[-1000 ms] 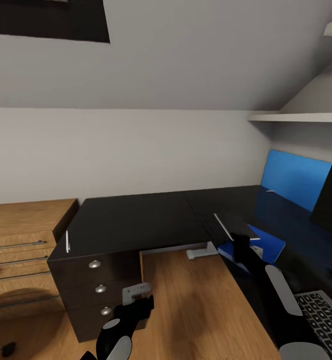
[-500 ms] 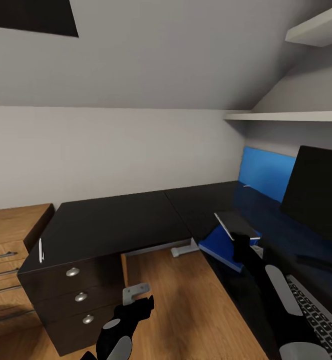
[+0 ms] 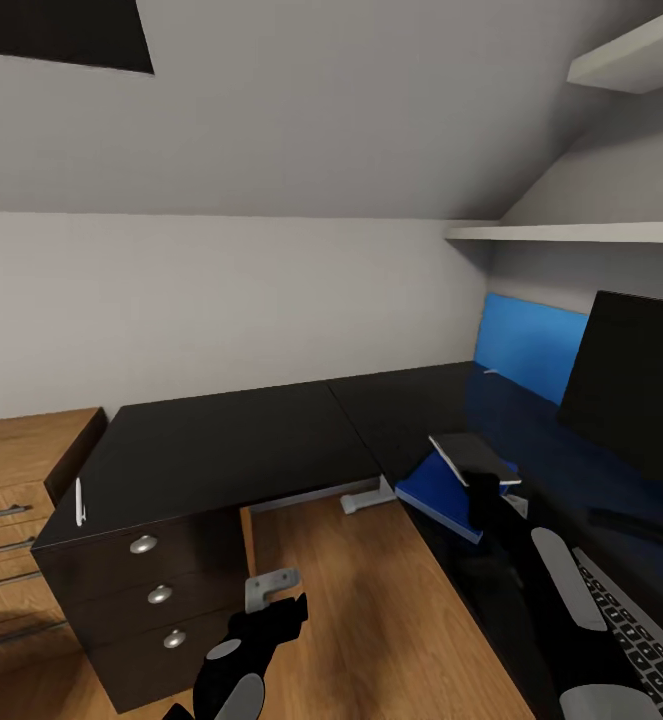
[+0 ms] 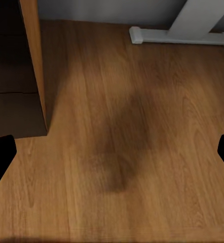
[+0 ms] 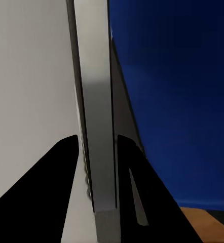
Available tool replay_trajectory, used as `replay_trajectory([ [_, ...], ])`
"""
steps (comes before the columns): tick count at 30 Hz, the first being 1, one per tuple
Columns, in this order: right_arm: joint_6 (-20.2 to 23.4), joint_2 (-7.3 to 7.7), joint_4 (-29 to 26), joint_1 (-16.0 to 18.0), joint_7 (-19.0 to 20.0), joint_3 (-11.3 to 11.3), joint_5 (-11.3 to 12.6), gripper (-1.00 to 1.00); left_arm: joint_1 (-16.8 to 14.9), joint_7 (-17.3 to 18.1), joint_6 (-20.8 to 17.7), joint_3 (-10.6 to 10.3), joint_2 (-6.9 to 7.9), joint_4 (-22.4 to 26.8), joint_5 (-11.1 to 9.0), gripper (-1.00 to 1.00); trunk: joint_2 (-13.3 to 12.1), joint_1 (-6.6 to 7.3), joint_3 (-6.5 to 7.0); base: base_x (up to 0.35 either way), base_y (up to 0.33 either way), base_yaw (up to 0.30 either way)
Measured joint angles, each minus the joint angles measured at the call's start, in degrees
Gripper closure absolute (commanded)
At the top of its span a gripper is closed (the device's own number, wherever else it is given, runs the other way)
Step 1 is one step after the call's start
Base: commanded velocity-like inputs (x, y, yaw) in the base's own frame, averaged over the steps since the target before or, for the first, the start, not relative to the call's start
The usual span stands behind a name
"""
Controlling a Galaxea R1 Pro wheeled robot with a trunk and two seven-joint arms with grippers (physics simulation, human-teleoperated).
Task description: In the bedroom, organize the workspace by keeping the computer under the desk, ensuring the monitor is on the desk, placing the keyboard on the desk next to the monitor, placing the mouse on the desk next to the keyboard, moving the folder from the swivel chair onto the desk next to the mouse, stacking the notebook on top of the folder with the pen on top of the notebook, and positioning the swivel chair next to the desk.
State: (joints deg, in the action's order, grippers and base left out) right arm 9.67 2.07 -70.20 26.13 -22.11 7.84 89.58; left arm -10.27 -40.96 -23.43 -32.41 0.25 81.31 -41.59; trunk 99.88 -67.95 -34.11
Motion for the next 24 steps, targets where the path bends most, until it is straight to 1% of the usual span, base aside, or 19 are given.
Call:
replay_trajectory([
  [9,0.0,0.04,0.0,0.0,-1.4,0.0,0.0,1.00,0.0,0.0,0.0,0.0,0.06,-0.1,0.1,-1.00,0.0,0.00,0.00,0.000,0.000,0.000],
  [24,0.0,0.05,-0.1,0.0,-1.4,-0.1,0.0,1.00,0.0,-0.1,0.0,0.0,0.07,-0.1,0.2,-1.00,0.0,0.00,0.00,0.000,0.000,0.000],
])
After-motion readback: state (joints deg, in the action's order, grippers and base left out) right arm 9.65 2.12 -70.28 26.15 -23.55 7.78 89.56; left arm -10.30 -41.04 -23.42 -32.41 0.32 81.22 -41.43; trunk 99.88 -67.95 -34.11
